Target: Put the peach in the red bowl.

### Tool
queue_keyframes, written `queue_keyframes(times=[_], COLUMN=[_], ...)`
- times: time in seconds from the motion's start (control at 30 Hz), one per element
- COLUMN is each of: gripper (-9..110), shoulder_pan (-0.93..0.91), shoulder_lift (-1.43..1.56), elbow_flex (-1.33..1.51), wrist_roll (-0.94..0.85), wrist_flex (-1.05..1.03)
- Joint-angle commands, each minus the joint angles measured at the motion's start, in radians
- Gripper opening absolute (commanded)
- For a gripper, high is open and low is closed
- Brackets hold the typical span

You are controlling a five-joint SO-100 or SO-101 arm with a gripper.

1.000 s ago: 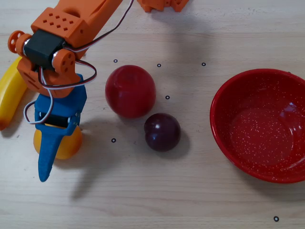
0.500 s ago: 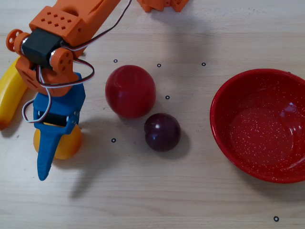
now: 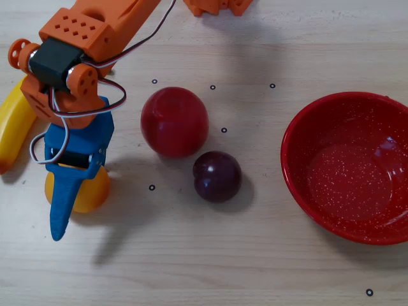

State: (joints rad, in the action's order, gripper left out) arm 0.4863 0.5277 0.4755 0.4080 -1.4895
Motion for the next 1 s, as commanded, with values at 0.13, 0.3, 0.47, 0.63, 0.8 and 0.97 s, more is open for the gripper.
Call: queue_keyframes(times=[0.13,0.3,0.47,0.63,0.8,0.97], gripper=[46,41,41,42,41,39], shoulder_pan=[0.089,0.097,0.103,0.107,0.106,0.098], shoulder_lift=[0.089,0.095,0.101,0.107,0.115,0.121], elbow_flex=[0.009,0.015,0.018,0.025,0.032,0.049], wrist_roll=[0.012,0.011,0.008,0.003,0.002,0.008], wrist_flex=[-0.011,-0.012,-0.006,-0.006,-0.012,-0.005])
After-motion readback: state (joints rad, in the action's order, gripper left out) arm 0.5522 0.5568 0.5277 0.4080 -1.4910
